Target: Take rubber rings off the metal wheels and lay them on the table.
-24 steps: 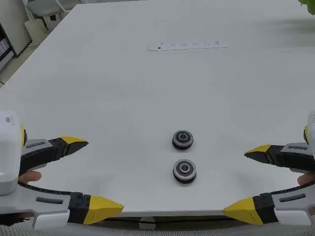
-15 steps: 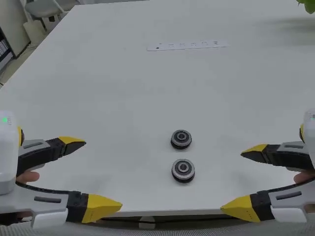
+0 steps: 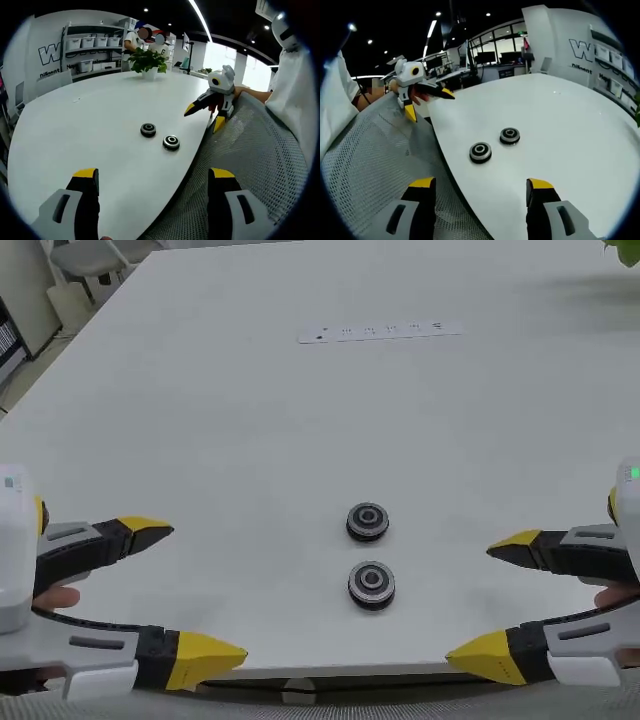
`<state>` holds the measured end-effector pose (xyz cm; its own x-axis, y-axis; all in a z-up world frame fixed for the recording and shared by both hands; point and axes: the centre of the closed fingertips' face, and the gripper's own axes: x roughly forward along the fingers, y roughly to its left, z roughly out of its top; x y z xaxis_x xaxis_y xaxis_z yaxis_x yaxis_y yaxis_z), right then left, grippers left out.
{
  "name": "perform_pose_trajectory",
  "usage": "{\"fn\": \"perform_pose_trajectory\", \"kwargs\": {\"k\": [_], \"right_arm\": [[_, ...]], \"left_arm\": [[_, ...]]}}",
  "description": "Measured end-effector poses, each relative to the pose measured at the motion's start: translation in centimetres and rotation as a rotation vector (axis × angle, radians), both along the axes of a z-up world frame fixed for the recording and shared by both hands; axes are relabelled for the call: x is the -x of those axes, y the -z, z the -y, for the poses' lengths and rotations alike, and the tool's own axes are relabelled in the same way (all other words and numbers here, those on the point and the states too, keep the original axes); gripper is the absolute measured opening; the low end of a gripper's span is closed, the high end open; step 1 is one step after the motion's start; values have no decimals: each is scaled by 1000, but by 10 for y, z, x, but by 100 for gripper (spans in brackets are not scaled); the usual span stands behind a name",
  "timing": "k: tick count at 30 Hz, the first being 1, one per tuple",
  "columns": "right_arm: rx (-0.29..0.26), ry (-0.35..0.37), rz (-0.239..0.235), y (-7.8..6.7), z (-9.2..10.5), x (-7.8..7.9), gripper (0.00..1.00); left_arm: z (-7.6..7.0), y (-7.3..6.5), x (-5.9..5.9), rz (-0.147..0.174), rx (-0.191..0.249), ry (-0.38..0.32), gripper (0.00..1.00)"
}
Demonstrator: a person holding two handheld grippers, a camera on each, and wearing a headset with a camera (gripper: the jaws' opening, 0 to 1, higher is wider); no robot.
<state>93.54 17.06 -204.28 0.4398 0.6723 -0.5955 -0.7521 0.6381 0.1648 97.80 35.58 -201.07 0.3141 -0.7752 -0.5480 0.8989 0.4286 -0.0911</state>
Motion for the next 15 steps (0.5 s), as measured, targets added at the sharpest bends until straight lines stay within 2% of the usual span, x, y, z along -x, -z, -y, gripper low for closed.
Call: {"fn": "perform_pose_trajectory", "kwargs": {"k": [11, 15], "right_arm": [[-7, 7, 3, -1, 1, -1, 71], [-4, 5, 3, -1, 2, -1, 70]], "left_arm": [[1, -1, 0, 3, 6, 5, 89], [2, 1, 4, -2, -15, 40, 90]]}}
